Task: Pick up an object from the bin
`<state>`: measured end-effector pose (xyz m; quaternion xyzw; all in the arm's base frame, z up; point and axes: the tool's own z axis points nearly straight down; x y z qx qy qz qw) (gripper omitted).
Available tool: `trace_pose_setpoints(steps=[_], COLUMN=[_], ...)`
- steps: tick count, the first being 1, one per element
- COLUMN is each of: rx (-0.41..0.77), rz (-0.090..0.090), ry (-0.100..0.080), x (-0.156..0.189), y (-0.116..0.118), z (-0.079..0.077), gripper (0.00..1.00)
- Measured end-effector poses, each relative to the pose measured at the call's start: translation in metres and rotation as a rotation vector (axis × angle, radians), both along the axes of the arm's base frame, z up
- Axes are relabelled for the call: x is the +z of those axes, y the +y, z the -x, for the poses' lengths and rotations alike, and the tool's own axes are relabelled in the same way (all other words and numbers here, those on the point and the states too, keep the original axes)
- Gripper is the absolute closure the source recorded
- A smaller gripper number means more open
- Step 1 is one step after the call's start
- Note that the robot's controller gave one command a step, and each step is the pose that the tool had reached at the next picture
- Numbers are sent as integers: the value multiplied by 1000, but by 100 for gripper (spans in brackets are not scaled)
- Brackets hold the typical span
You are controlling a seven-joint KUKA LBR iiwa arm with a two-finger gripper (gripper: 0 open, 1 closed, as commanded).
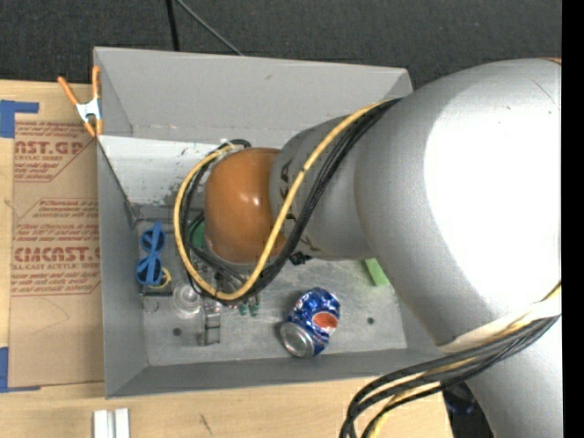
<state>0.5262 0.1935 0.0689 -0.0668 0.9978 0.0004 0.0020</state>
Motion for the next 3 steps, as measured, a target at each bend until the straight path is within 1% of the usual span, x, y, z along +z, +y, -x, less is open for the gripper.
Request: trace_pose_setpoints(steps=[1,2,3], rx=[0,1,1], rz=[-2,-3,-1], ry=[-2,-6,0], x=[0,3,39], y=[1,1,2], z=[-1,-2,-3], gripper=[0,100,100])
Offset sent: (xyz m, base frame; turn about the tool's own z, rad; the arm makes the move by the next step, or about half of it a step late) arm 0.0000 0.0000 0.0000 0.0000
